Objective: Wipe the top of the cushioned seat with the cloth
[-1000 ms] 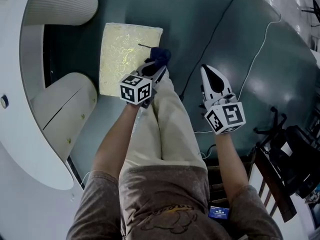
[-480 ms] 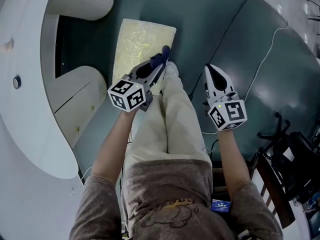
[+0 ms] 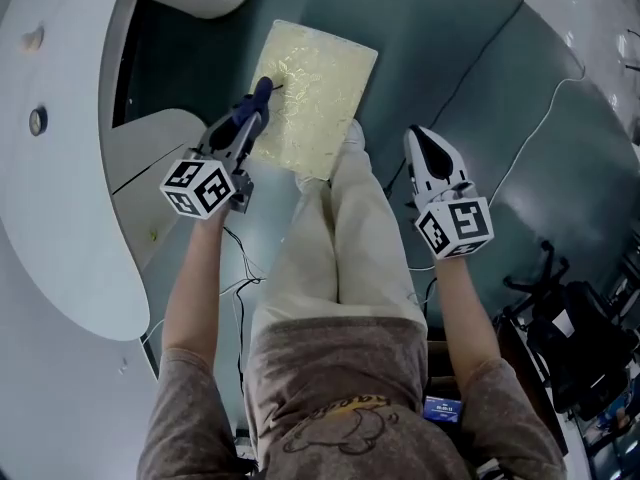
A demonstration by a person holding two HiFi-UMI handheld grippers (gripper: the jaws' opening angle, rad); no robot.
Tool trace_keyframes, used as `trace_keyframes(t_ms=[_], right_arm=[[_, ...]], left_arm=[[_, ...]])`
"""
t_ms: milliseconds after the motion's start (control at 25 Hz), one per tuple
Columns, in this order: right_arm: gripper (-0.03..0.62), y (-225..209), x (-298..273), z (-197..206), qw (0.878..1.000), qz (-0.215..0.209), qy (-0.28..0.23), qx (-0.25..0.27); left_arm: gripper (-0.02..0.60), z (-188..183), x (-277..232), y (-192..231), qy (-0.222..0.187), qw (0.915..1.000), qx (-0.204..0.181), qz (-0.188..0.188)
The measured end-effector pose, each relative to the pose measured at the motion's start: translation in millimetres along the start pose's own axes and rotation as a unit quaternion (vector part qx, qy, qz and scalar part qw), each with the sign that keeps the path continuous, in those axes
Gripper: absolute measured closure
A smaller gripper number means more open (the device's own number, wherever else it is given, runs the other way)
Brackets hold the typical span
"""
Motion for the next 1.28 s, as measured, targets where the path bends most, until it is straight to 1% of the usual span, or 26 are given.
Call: trace_keyframes(t_ms=[160, 240, 360, 440, 640, 840, 960, 1120, 1280], right_arm=[[0.591, 9.2, -6.5, 1.8, 1.0, -0.007, 0.01, 0.009], [0.591, 12.5, -9.2, 1.2, 1.0, -0.01, 0.014, 0.012], [0.591, 16.7, -12.4, 2.1, 1.0, -0.014, 0.018, 0.015], [0.591, 19.5, -13.7, 3.5, 1.0, -0.016, 0.02, 0.017], [0.591, 24.4, -16.0, 6.4, 0.999, -0.017, 0.028, 0.024], [0.589, 24.7, -12.5, 10.4, 0.999, -0.013, 0.035, 0.03], [0.589, 25.7, -10.5, 12.5, 0.999, -0.013, 0.037, 0.031], [0.589, 25.5, -7.0, 15.5, 0.998, -0.014, 0.044, 0.033], [0.589, 25.0, -5.9, 18.3, 0.998, -0.016, 0.049, 0.033]], left_arm=[[0.491, 2.9, 21.6, 41.5, 0.003, 0.9991, -0.008, -0.043], [0.491, 7.0, 27.4, 57.5, 0.006, 0.9981, -0.005, -0.06], [0.491, 19.7, 30.0, 75.2, 0.011, 0.9967, 0.0, -0.081], [0.491, 34.3, 27.2, 82.6, 0.02, 0.9959, 0.004, -0.088], [0.491, 77.5, 7.7, 87.3, 0.07, 0.9941, 0.002, -0.083], [0.491, 104.9, -8.8, 81.7, 0.095, 0.9931, 0.011, -0.067], [0.491, 113.6, -14.3, 79.9, 0.101, 0.9929, 0.013, -0.062], [0.491, 121.6, -19.7, 74.0, 0.095, 0.9936, 0.019, -0.058], [0.492, 128.7, -23.9, 62.2, 0.096, 0.9941, 0.011, -0.049]])
Point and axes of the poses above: the fingertips, and each gripper's own axes: x backward along the fingers, y to its left, z out of its underside, the point moved 4 cm from there along x, backward along the fingers
